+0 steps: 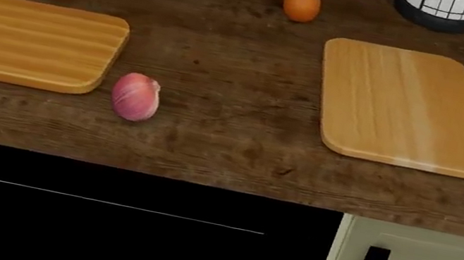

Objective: Place the onion and the orange on separate cutting boards.

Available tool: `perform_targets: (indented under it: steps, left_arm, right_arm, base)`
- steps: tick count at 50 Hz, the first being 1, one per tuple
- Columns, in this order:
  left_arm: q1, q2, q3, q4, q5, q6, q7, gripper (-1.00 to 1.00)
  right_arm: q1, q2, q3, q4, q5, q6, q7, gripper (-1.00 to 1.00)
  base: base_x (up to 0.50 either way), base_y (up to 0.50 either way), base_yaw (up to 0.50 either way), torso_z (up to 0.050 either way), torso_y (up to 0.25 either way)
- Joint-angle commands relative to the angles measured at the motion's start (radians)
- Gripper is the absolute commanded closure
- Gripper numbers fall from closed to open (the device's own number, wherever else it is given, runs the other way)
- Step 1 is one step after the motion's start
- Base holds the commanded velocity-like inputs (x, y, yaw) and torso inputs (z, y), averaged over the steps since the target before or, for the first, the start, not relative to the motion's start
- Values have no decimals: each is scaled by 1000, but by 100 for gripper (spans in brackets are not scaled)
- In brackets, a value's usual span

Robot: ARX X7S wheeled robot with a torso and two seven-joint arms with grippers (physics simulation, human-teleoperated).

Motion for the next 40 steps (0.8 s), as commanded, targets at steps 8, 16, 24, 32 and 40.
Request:
perform_targets:
  steps: [8, 16, 24, 32, 40]
  left_arm:
    - [15, -17, 1, 31, -13, -2, -22, -100]
    - [8, -21, 10, 23, -14, 2, -24, -100]
    - [10, -24, 20, 15, -17, 7, -25, -100]
    - [18, -27, 22, 21, -25, 11, -31, -100]
    - [27, 115, -145, 8, 133, 0, 125, -100]
  right_arm:
    - [2, 11, -15, -4, 0, 9, 26, -100]
    - [3, 14, -19, -7, 8, 18, 32, -100]
    - [4, 20, -26, -10, 11, 26, 38, -100]
    - [5, 24, -30, -10, 13, 26, 45, -100]
    - [-11, -128, 145, -10, -151, 33, -132, -100]
  base:
    - [0, 0, 0, 50, 0]
    - [0, 0, 0, 50, 0]
    - [0, 0, 0, 50, 0]
    - [0, 0, 0, 50, 0]
    - [0, 0, 0, 0, 0]
